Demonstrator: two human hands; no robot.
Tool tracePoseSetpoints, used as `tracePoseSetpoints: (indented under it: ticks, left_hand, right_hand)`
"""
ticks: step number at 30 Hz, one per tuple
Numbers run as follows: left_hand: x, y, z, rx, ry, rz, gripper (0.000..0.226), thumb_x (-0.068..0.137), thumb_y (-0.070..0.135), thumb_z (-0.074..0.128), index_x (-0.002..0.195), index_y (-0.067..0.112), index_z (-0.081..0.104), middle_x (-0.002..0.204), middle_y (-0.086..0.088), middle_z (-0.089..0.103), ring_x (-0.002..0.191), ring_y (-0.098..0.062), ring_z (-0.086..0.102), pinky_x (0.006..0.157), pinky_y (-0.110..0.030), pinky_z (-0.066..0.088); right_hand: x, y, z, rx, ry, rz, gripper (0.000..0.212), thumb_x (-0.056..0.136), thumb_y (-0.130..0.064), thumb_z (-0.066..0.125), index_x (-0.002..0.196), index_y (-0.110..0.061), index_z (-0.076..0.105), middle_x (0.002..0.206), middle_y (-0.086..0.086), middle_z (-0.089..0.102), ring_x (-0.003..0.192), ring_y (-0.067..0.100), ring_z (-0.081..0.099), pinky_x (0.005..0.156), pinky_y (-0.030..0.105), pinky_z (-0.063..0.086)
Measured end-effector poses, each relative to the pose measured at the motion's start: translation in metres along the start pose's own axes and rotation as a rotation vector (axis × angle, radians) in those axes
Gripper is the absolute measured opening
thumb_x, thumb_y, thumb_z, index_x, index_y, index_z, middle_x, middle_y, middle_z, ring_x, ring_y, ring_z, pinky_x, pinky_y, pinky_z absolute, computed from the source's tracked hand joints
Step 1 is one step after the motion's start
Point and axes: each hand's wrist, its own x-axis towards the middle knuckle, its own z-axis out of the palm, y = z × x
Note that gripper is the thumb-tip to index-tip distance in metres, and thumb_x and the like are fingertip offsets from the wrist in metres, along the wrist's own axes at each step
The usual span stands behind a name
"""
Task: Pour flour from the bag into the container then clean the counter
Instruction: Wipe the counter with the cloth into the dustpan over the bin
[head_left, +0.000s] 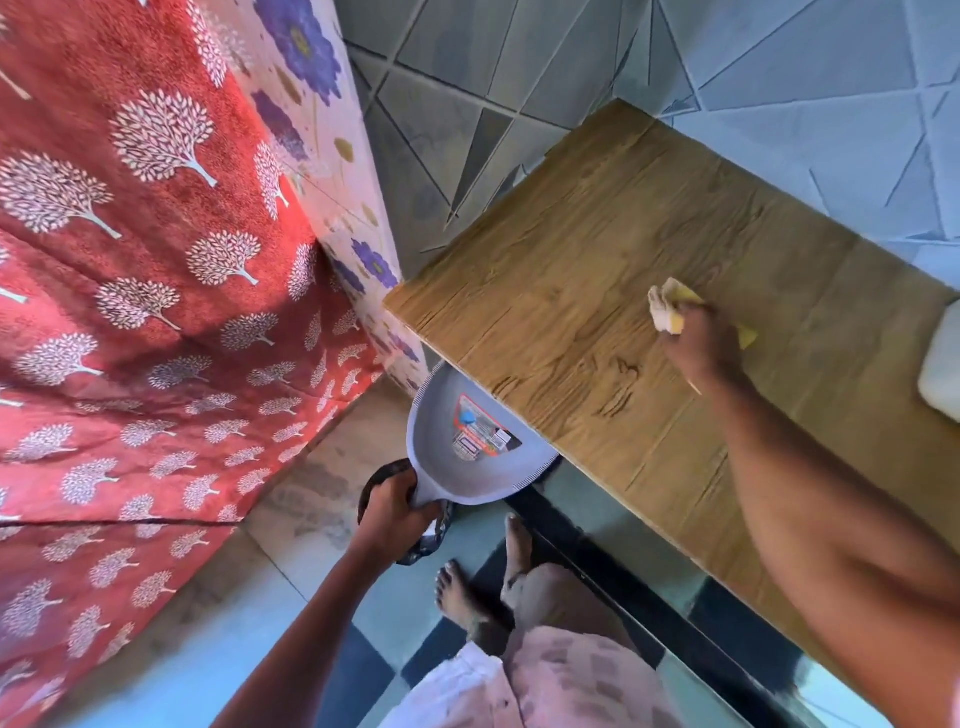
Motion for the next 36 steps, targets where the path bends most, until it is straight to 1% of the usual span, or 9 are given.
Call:
tracePoseSetpoints:
  ticks: [6, 9, 11, 14, 18, 22, 27, 31, 36]
  left_hand:
    - [-0.015, -0.006, 0.010, -0.045, -0.075, 0.018, 0.020, 0.079, 0.020, 0.079, 0.084, 0.021, 0.060, 0.072, 0.007, 0.063, 0.062, -0.009, 0.057, 0.054, -0.024, 0.037]
    - [-0.025, -0.003, 0.014, -0.085, -0.054, 0.046, 0.021, 0.076, 0.015, 0.077, 0.075, 0.022, 0.057, 0.063, 0.008, 0.060, 0.057, -0.003, 0.058, 0.053, -0.028, 0.036]
    - [-0.030, 0.002, 0.018, -0.100, -0.039, 0.042, 0.030, 0.077, 0.007, 0.076, 0.068, 0.022, 0.051, 0.051, 0.011, 0.057, 0.052, 0.002, 0.057, 0.048, -0.020, 0.034]
    - [-0.035, 0.006, 0.028, -0.105, -0.030, 0.024, 0.039, 0.079, 0.000, 0.074, 0.063, 0.021, 0.046, 0.044, 0.022, 0.055, 0.043, 0.000, 0.054, 0.043, -0.014, 0.037]
    - [-0.039, 0.009, 0.046, -0.118, -0.002, 0.000, 0.028, 0.078, 0.005, 0.077, 0.067, 0.011, 0.051, 0.043, 0.010, 0.052, 0.041, -0.004, 0.050, 0.041, -0.015, 0.036]
    - [-0.041, 0.006, 0.068, -0.081, 0.040, 0.007, 0.027, 0.070, 0.029, 0.074, 0.071, 0.009, 0.057, 0.056, 0.004, 0.058, 0.049, -0.014, 0.051, 0.048, -0.030, 0.036]
    - [-0.042, 0.015, 0.096, -0.076, 0.087, 0.012, 0.023, 0.072, 0.022, 0.082, 0.073, 0.010, 0.062, 0.058, 0.001, 0.063, 0.053, -0.023, 0.054, 0.050, -0.037, 0.043]
    - [-0.046, 0.025, 0.110, -0.086, 0.129, -0.010, 0.030, 0.070, 0.026, 0.083, 0.070, 0.010, 0.058, 0.057, 0.002, 0.056, 0.053, -0.026, 0.049, 0.049, -0.037, 0.038]
    - [-0.053, 0.038, 0.116, -0.091, 0.161, -0.029, 0.029, 0.074, 0.018, 0.086, 0.069, 0.009, 0.059, 0.053, 0.005, 0.050, 0.046, -0.009, 0.038, 0.046, -0.022, 0.028]
  right_hand:
    - [-0.104, -0.085, 0.039, 0.198, -0.214, -0.349, 0.036, 0.080, -0.022, 0.070, 0.114, -0.012, 0.067, 0.098, 0.017, 0.073, 0.091, 0.037, 0.070, 0.072, 0.041, 0.055]
    - [-0.161, -0.116, 0.025, 0.439, -0.456, -0.489, 0.049, 0.077, -0.020, 0.068, 0.125, -0.020, 0.069, 0.111, 0.002, 0.076, 0.099, 0.016, 0.071, 0.084, 0.026, 0.055]
    - [-0.176, -0.114, 0.010, 0.621, -0.518, -0.445, 0.048, 0.073, -0.015, 0.068, 0.120, -0.020, 0.072, 0.100, -0.010, 0.077, 0.084, 0.000, 0.067, 0.075, 0.015, 0.052]
    - [-0.159, -0.089, -0.023, 0.695, -0.301, -0.392, 0.030, 0.067, -0.012, 0.066, 0.093, -0.024, 0.075, 0.075, -0.025, 0.068, 0.068, -0.010, 0.057, 0.065, 0.013, 0.045]
    - [-0.083, -0.029, -0.052, 0.419, 0.108, -0.373, 0.043, 0.066, -0.012, 0.074, 0.109, -0.014, 0.073, 0.096, 0.011, 0.070, 0.085, 0.027, 0.065, 0.075, 0.036, 0.054]
    - [-0.003, 0.048, -0.045, 0.048, 0.188, -0.149, 0.050, 0.075, -0.010, 0.075, 0.124, -0.015, 0.065, 0.123, 0.022, 0.059, 0.106, 0.041, 0.061, 0.089, 0.045, 0.053]
    - [0.034, 0.096, -0.014, 0.002, -0.045, 0.027, 0.042, 0.085, -0.023, 0.072, 0.125, -0.011, 0.063, 0.118, 0.025, 0.062, 0.110, 0.044, 0.061, 0.091, 0.047, 0.052]
    - [-0.035, 0.027, 0.017, 0.171, -0.148, -0.297, 0.039, 0.081, -0.024, 0.071, 0.117, -0.008, 0.065, 0.103, 0.022, 0.070, 0.097, 0.041, 0.066, 0.078, 0.045, 0.053]
    - [-0.160, -0.047, 0.012, 0.548, -0.566, -0.603, 0.037, 0.078, -0.019, 0.072, 0.115, -0.016, 0.072, 0.102, 0.005, 0.076, 0.089, 0.021, 0.068, 0.077, 0.028, 0.052]
